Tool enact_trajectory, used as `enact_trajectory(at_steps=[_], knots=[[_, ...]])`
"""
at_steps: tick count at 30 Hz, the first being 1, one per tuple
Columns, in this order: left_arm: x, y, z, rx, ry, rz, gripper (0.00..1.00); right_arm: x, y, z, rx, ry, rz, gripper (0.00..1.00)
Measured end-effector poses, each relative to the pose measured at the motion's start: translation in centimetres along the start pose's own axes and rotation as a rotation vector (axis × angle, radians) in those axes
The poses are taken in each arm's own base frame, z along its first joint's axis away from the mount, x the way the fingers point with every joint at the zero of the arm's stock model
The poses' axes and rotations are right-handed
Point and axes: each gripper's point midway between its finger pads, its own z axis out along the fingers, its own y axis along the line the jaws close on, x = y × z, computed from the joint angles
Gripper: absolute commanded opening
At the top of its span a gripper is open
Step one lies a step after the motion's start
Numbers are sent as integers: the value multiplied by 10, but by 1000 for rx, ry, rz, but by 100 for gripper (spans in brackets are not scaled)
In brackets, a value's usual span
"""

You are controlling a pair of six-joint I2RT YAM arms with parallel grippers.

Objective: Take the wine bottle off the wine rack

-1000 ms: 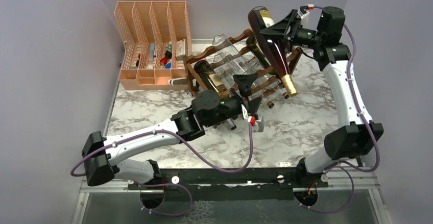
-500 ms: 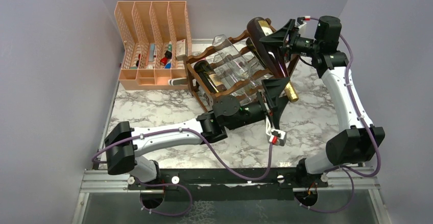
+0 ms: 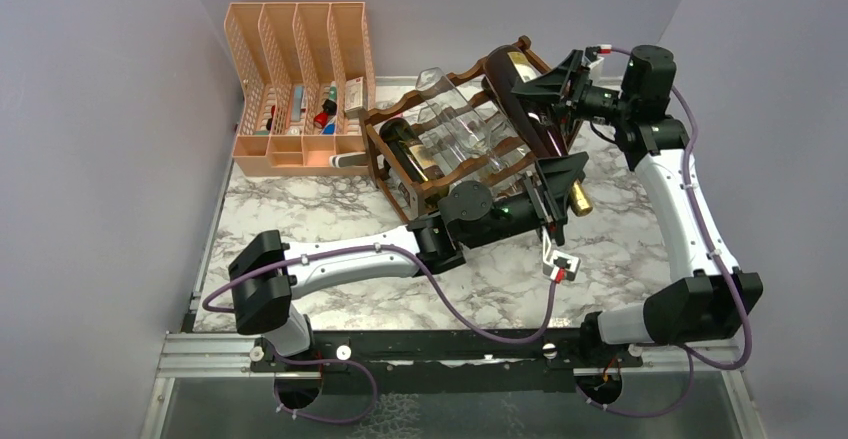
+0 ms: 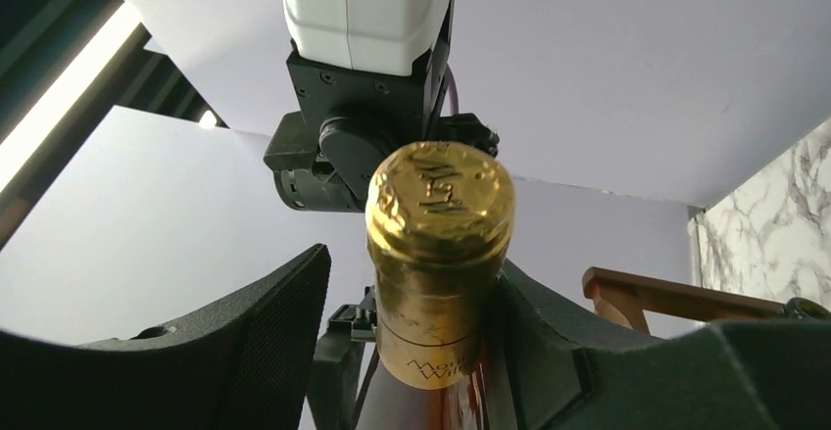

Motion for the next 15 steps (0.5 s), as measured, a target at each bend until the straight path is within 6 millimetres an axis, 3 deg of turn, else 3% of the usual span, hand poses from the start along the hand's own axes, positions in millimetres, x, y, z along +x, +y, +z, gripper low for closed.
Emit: enact_trajectory(at_steps=[7, 11, 13, 14, 15], knots=[[0, 4, 4, -9, 0, 25, 47, 22, 16, -14, -42, 20, -38, 46], [1, 2, 5, -6, 1, 39, 33, 26, 19, -15, -49, 28, -47, 47], [1, 3, 6, -5, 4, 43, 20, 26, 19, -15, -48, 28, -45, 48], [1, 3, 7, -3, 4, 42, 4, 26, 18, -15, -48, 28, -43, 49], [2, 2, 8, -1, 8, 43, 0, 26, 18, -15, -48, 30, -43, 50]])
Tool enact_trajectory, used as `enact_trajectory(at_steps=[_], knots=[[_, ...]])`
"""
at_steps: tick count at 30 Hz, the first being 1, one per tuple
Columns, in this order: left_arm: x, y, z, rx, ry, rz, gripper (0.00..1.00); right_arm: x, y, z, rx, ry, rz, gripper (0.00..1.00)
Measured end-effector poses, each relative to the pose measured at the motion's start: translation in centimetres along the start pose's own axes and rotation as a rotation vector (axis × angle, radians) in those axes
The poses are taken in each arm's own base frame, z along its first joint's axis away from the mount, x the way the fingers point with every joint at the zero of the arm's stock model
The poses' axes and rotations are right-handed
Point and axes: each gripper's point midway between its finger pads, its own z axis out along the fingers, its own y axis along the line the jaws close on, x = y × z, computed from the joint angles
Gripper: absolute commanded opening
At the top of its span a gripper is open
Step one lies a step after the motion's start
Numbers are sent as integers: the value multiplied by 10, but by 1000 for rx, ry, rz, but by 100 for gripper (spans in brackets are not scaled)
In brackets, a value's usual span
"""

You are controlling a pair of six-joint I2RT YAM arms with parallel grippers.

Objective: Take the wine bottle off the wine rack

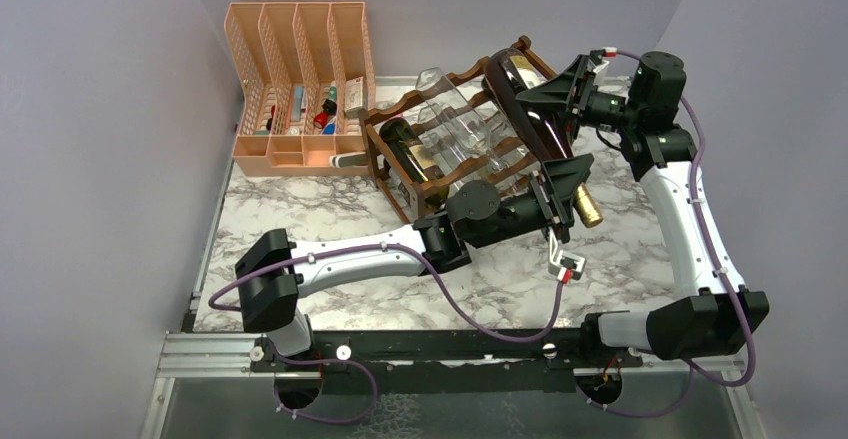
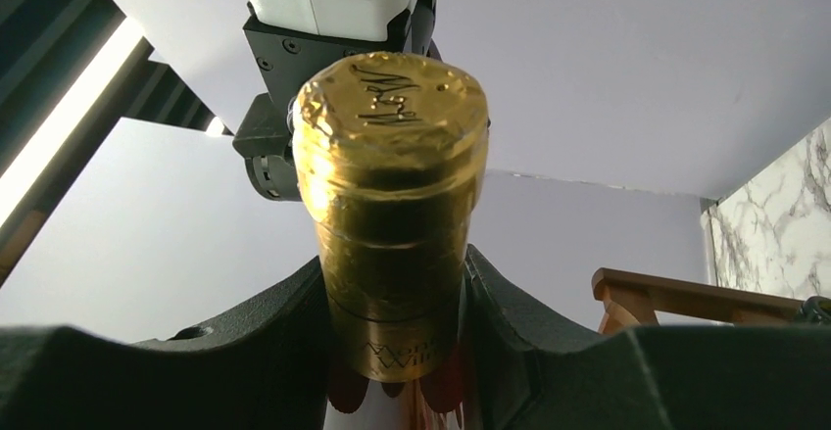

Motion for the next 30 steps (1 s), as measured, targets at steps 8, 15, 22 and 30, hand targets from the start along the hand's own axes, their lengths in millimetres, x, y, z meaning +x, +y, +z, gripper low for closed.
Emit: enact_trajectory(at_steps=[8, 15, 22, 30], knots=[[4, -4, 1, 6, 36, -2, 0, -1, -5, 0, 5, -1, -24, 70], [7, -10, 4, -16, 106, -29, 0, -4, -16, 0, 21, -6, -24, 81], [16, 5, 3, -115, 149, -104, 0, 1, -32, 3, 37, 11, -30, 94], [20, 14, 1, -167, 168, -159, 0, 6, -33, 5, 31, 37, -33, 100]])
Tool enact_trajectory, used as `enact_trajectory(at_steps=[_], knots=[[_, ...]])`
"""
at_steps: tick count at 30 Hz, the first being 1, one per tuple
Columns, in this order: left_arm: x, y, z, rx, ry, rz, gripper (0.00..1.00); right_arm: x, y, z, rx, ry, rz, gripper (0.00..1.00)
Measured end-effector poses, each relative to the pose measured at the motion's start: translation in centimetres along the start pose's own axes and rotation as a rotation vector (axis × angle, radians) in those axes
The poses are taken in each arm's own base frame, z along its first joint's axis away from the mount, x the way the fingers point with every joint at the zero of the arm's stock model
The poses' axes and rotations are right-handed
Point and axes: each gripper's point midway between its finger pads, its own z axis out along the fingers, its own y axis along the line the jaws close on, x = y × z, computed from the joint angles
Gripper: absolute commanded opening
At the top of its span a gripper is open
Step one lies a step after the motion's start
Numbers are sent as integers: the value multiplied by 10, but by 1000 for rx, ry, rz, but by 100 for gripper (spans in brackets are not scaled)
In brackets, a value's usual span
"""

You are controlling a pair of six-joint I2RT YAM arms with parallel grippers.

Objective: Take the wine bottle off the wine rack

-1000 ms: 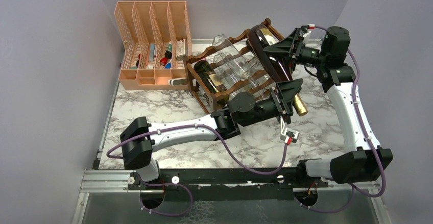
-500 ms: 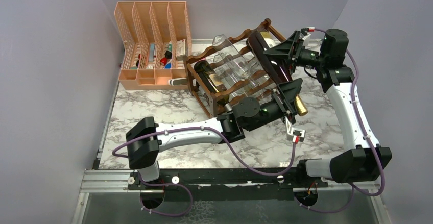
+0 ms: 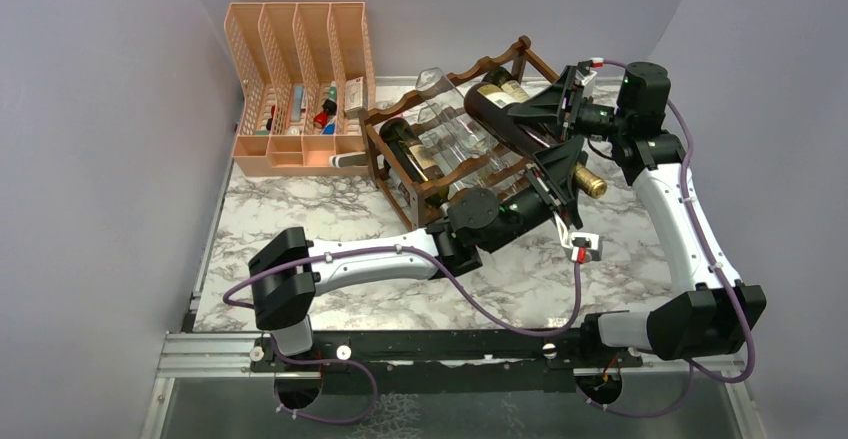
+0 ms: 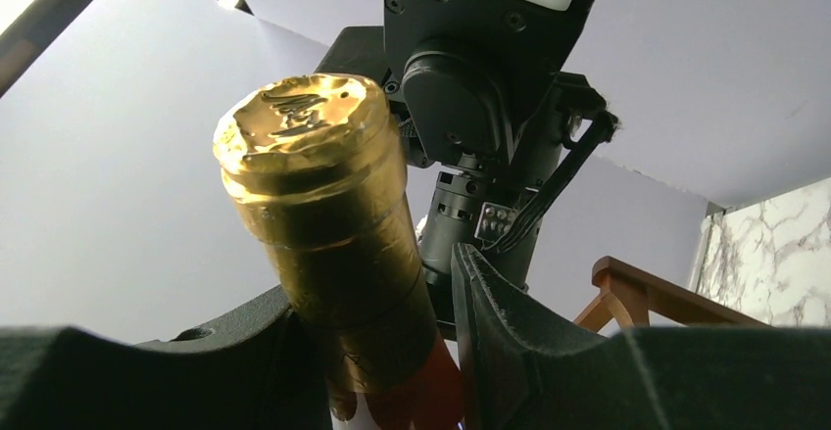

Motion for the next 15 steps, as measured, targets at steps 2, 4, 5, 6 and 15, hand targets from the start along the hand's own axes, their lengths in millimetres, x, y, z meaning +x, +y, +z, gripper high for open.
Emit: enact_trajectory(at_steps=[2, 4, 5, 6, 15], knots=[[0, 0, 0, -4, 2, -8, 0, 0, 0, 0, 1, 1, -4, 100], [1, 1, -1, -12, 4, -16, 0, 0, -1, 0, 1, 2, -5, 100], [1, 1, -1, -15, 4, -20, 0, 0, -1, 0, 3, 2, -8, 100], [1, 2, -1, -18, 4, -22, 0, 0, -3, 0, 7, 3, -8, 100], [5, -8, -8, -6, 10, -24, 0, -34, -8, -13, 65, -44, -3, 100]])
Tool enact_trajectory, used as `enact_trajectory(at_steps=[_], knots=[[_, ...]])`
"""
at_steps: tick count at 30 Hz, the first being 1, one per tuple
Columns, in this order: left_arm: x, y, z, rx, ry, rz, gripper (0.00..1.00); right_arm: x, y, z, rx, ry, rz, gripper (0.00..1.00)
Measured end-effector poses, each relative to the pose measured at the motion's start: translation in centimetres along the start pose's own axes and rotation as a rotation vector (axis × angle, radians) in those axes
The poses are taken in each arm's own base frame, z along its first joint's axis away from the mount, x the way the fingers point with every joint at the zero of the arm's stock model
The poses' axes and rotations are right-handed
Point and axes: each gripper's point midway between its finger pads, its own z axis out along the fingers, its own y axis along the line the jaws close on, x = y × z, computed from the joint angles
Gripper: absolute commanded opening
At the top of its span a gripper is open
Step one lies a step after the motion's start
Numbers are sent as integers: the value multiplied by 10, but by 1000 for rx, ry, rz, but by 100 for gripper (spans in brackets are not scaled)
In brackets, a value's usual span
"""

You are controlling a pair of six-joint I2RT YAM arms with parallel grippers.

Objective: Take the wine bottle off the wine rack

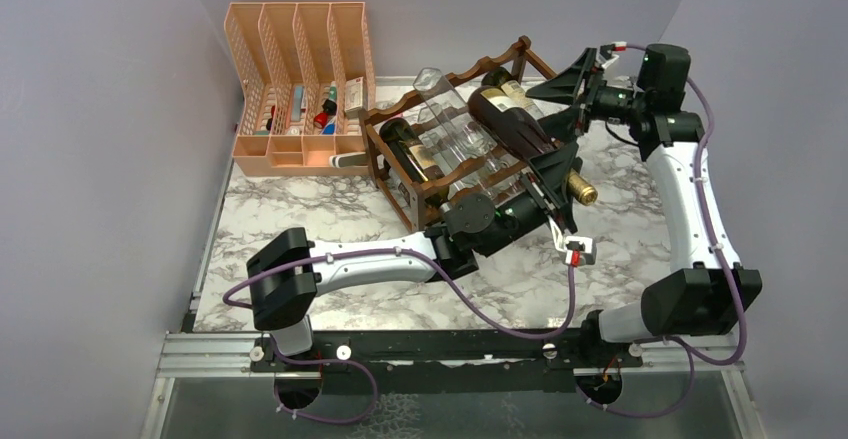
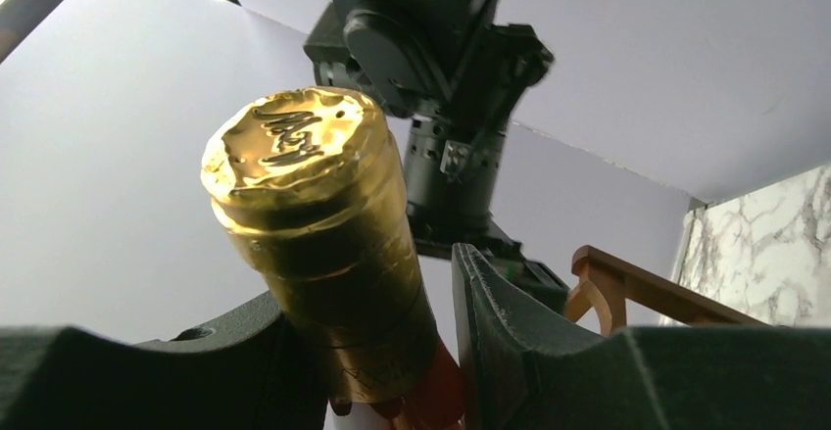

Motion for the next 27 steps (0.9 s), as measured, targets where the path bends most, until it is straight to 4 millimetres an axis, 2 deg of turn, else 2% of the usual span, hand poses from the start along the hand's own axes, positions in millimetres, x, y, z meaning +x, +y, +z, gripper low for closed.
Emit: enact_trajectory(at_steps=[6, 14, 20, 27], knots=[[-2, -7, -1, 18, -3, -18, 0, -24, 12, -21, 11, -81, -84, 100], [-3, -6, 2, 7, -2, -53, 0, -44, 9, -30, 73, -141, -167, 100], [-7, 18, 31, -83, -1, -117, 0, -54, 18, -38, 133, -207, -277, 100], [-16, 49, 56, -181, -21, -186, 0, -57, 9, -42, 198, -236, -293, 100]])
